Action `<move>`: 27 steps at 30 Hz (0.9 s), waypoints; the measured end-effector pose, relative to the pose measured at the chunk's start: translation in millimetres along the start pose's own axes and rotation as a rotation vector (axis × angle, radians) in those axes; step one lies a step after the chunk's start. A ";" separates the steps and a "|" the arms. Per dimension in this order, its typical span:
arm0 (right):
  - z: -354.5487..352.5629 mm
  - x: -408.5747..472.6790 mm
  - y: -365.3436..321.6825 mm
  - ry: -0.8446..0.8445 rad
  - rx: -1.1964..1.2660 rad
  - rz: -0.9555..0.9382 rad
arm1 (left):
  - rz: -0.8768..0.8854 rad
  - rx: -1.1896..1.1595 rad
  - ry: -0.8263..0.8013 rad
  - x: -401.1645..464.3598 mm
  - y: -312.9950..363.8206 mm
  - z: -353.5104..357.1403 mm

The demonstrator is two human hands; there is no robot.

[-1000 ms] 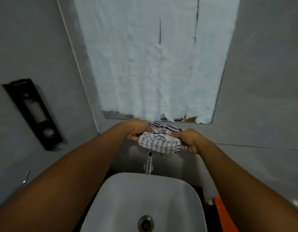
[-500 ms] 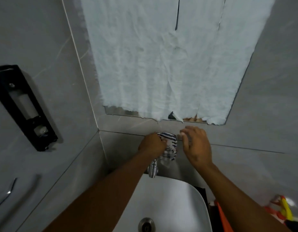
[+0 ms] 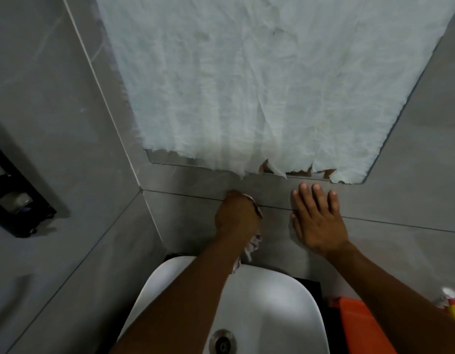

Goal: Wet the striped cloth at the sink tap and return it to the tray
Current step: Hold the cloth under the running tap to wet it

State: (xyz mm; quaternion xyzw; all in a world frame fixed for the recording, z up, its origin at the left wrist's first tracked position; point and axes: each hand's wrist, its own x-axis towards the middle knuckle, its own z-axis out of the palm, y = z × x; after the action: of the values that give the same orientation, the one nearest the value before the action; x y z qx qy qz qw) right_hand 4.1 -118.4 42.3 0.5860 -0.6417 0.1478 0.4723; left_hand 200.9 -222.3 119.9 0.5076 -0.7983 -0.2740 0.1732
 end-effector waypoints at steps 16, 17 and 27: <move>13.2 -3.8 1.5 0.020 -0.019 0.012 | 0.081 0.516 0.324 -55.4 -9.6 18.9; 12.7 -3.4 1.8 0.017 -0.027 0.013 | 0.099 0.422 0.301 -61.5 -18.6 23.8; 10.2 -0.7 0.4 0.041 -0.027 0.010 | -0.492 -1.529 -0.098 -85.3 -84.4 30.7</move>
State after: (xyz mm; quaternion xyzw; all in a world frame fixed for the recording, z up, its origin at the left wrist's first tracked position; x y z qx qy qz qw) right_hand -0.7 -125.4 36.6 0.5732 -0.6367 0.1532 0.4925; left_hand 280.4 -165.3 44.1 0.3971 -0.2620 -0.7970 0.3720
